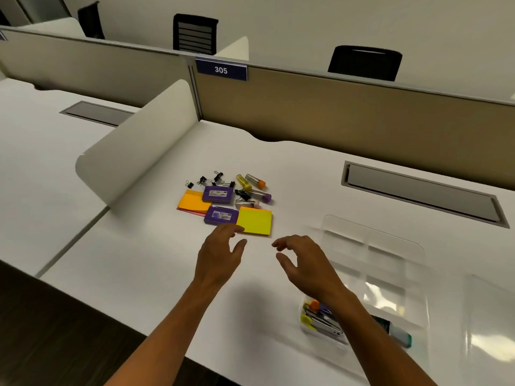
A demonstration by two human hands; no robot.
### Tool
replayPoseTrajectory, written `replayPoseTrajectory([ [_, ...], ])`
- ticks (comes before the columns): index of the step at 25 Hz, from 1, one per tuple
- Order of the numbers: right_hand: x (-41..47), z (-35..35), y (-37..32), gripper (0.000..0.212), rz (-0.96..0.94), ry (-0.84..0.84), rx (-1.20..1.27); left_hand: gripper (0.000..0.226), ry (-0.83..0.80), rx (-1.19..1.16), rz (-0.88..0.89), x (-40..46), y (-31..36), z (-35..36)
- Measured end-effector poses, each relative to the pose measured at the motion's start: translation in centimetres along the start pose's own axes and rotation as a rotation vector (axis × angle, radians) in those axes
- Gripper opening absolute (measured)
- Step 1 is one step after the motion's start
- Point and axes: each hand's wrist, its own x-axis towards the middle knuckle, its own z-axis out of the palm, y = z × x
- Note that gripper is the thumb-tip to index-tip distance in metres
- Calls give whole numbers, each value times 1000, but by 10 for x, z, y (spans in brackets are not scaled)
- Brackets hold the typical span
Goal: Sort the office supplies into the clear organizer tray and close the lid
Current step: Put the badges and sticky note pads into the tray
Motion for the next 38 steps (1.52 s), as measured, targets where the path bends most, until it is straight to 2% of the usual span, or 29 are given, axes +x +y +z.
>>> replayPoseTrajectory([
  [4, 42, 28, -25, 33, 5, -58, -30, 54, -91, 10, -12, 34, -52, -20],
  [11, 113, 86, -52, 55, 38, -208, -97, 63, -208, 22, -91, 98, -117, -30],
  [20, 187, 130, -54, 67, 127, -301, -222, 64, -357, 81, -141, 173, -151, -14],
  [27, 214, 156, -36, 73, 105, -285, -461, 66, -438, 180, -43, 209, -168, -2],
  [38, 231, 160, -30, 72, 62, -302, -505, 65, -498, 273, 51, 228, -172, 4],
])
